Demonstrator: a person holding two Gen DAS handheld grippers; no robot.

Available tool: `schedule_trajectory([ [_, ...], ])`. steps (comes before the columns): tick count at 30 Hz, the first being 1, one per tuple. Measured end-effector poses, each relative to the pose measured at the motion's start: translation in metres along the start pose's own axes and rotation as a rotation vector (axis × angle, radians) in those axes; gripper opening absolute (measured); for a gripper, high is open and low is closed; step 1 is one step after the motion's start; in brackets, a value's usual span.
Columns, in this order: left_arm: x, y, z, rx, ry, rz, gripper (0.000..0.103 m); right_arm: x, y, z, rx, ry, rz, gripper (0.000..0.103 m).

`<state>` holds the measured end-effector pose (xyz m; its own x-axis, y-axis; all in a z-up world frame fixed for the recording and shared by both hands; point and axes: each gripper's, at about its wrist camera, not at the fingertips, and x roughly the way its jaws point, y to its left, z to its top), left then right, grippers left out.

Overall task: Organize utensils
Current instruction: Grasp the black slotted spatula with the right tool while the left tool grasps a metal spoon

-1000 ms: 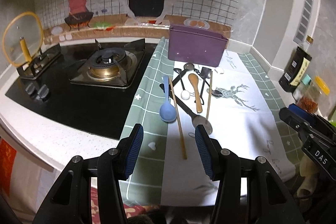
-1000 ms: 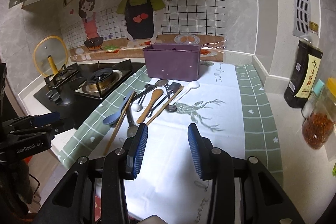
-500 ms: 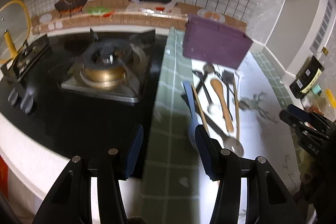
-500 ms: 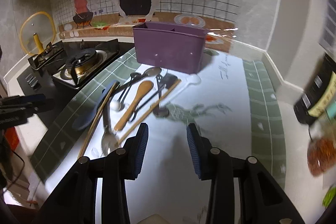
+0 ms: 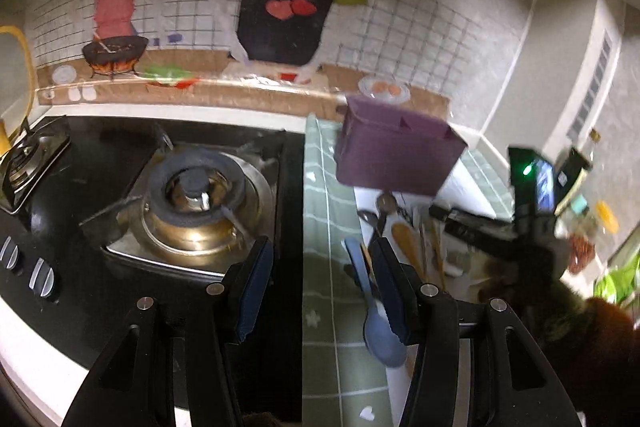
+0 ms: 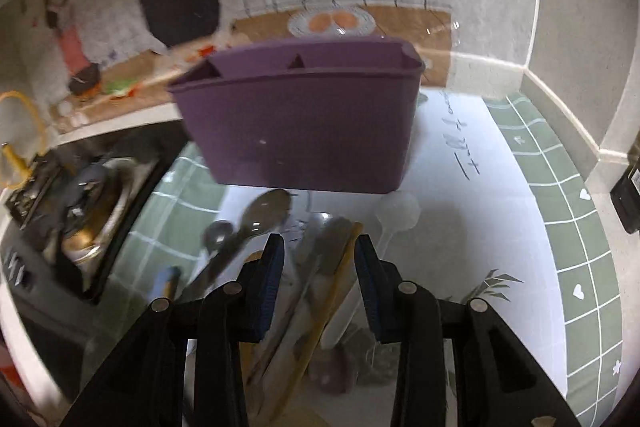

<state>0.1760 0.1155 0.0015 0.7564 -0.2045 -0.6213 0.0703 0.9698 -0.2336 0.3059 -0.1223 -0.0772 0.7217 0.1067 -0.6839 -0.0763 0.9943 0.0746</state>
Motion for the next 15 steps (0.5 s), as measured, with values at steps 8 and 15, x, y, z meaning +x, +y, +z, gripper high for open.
schedule_trajectory([
  [8, 0.012, 0.005, -0.015, -0.037, 0.032, 0.085, 0.052, 0.036, 0.007, 0.006, -0.003, 0.096, -0.063, 0.034],
  [15, 0.025, 0.003, -0.038, -0.113, 0.094, 0.127, 0.052, 0.047, 0.006, 0.010, 0.031, 0.089, -0.028, 0.036],
])
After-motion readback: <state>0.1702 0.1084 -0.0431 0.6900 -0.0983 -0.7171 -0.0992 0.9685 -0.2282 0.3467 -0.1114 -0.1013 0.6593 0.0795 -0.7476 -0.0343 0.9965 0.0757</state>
